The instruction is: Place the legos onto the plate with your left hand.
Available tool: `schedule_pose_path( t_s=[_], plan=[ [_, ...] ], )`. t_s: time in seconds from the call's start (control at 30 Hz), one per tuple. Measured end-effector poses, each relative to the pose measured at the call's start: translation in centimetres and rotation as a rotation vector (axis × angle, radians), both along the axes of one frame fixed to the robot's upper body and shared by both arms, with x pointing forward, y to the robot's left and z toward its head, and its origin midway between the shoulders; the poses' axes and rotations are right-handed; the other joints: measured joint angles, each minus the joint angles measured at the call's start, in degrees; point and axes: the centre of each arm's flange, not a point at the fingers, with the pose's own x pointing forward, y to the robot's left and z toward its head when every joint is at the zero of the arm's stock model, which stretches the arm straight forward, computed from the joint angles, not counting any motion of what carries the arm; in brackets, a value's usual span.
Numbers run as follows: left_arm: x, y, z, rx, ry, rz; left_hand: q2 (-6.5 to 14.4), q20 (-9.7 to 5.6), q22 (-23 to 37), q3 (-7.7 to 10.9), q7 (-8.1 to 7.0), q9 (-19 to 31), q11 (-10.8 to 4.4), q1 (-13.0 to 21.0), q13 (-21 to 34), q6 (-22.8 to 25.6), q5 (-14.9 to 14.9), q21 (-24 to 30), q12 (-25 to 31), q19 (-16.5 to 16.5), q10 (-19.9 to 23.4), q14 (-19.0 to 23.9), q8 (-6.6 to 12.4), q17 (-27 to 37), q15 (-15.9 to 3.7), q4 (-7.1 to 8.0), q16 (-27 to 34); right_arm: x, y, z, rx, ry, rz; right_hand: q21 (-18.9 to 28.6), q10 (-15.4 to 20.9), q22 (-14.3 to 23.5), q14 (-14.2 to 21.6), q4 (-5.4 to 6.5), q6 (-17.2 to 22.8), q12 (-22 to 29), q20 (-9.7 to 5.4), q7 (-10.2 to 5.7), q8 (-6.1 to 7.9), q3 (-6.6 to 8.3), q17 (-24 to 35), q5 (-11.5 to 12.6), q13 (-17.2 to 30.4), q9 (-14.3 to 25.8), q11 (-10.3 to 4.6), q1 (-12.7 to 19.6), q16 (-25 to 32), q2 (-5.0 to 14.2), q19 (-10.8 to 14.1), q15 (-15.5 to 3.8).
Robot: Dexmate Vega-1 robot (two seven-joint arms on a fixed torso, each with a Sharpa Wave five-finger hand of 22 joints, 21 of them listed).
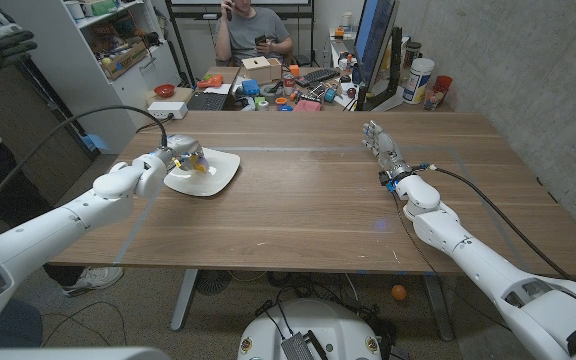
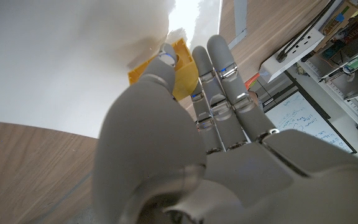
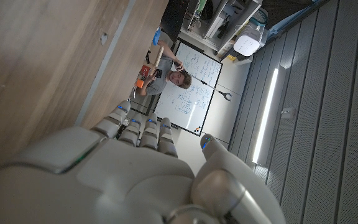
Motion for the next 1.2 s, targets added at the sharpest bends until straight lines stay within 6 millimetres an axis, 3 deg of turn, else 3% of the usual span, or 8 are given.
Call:
schedule_pose_path(
  t_s=[0.6, 0.8, 0.97, 1.07, 1.1, 1.13, 1.2],
  plan=[
    [1.0, 0.2, -0.5, -0.041, 0.042, -0.008, 0.0, 0.29, -0.3, 0.16, -0.39, 0.2, -0.60, 0.0, 0.0, 0.4, 0.2, 0.4, -1.5, -1.2, 0.0, 0.0, -1.09, -0.4, -0.10, -0.16, -2.1, 0.4, 0.1, 0.3, 0.000, 0.003, -0.003, 0.0, 0.0, 0.0, 0.0, -0.16, 0.0, 0.0, 0.00, 0.00, 0.00, -0.16, 0.0, 0.0, 0.0, 0.1, 0.00, 0.0, 0.0, 0.00, 0.0, 0.00],
    [1.2, 0.2, -0.5, -0.038, 0.062, -0.001, 1.2, 0.60, -0.3, -0.04, 1.90, 0.0, -1.26, -1.1, 0.4, -1.9, 0.2, 0.4, -3.8, -2.3, -0.4, -0.8, -2.53, -1.4, -0.93, 0.04, -3.8, 0.5, 0.2, 0.3, 0.000, 0.005, -0.004, 0.0, 0.0, 0.0, 0.0, -0.16, 0.0, 0.0, 0.00, 0.00, 0.00, -0.16, 0.0, 0.0, 0.0, 0.2, 0.00, 0.0, 0.0, 0.00, 0.0, 0.00],
    [1.3, 0.2, -0.5, -0.035, 0.071, 0.004, 1.7, 0.60, -0.3, -2.44, 2.25, -0.5, -1.33, -1.9, 3.1, -4.2, -0.2, 0.4, -5.6, -2.3, -0.5, -1.0, -2.69, -3.7, -1.13, 2.44, -5.7, 0.6, 0.2, 0.2, 0.001, 0.007, -0.005, 0.0, 0.0, 0.0, 0.0, -0.16, 0.0, 0.0, 0.00, 0.00, 0.00, -0.16, 0.0, 0.0, 0.0, 0.2, 0.00, 0.0, 0.0, 0.00, 0.0, 0.00],
    [1.4, 0.2, -0.4, -0.032, 0.077, 0.013, 2.5, 0.52, -0.5, -3.67, 1.83, -0.9, -1.10, -8.4, 3.1, -6.0, -0.3, 0.3, -6.9, -1.9, -0.3, 0.2, -2.87, -5.5, -2.74, 3.68, -7.0, 0.7, 0.2, 0.3, 0.001, 0.007, -0.005, 0.0, 0.0, 0.0, 0.0, -0.16, 0.0, 0.0, 0.00, 0.00, 0.00, -0.16, 0.0, 0.0, 0.0, 0.2, 0.00, 0.0, 0.0, 0.00, 0.0, 0.00],
    [1.4, 0.2, -0.4, -0.031, 0.080, 0.015, 2.2, 0.49, -0.5, -3.44, 1.78, -0.9, -1.27, -10.0, 2.6, -6.7, -0.3, 0.0, -7.3, -1.7, 0.3, 0.0, -2.91, -6.0, -3.05, 4.71, -7.4, 0.7, 0.2, 0.3, 0.002, 0.006, -0.005, 0.0, 0.0, 0.0, 0.0, -0.16, 0.0, 0.0, 0.00, 0.00, 0.00, -0.16, 0.0, 0.0, 0.0, 0.2, 0.00, 0.0, 0.0, 0.00, 0.0, 0.00],
    [1.4, 0.2, -0.4, -0.030, 0.082, 0.017, 1.7, 0.49, -0.6, -2.82, 1.61, -1.1, -1.67, -11.5, 2.0, -7.8, -0.3, -0.3, -8.0, -1.7, 0.7, -0.4, -3.10, -6.6, -2.92, 6.23, -7.9, 0.7, 0.2, 0.3, 0.002, 0.006, -0.005, 0.0, 0.0, 0.0, 0.0, -0.16, 0.0, 0.0, 0.00, 0.00, 0.00, -0.16, 0.0, 0.0, 0.0, 0.2, 0.00, 0.0, 0.0, 0.00, 0.0, 0.00],
    [1.4, 0.1, -0.3, -0.028, 0.086, 0.019, 1.2, 0.49, -0.6, -3.06, 1.19, -1.4, -3.69, -14.1, 1.1, -9.8, -0.3, -0.9, -9.4, -1.7, 1.8, -1.6, -3.23, -7.5, -2.21, 7.49, -8.9, 0.7, 0.2, 0.3, 0.002, 0.006, -0.005, 0.0, 0.0, 0.0, 0.0, -0.16, 0.0, 0.0, 0.00, 0.00, 0.00, -0.16, 0.0, 0.0, 0.0, 0.2, 0.00, 0.0, 0.0, 0.00, 0.0, 0.00]
  ],
)
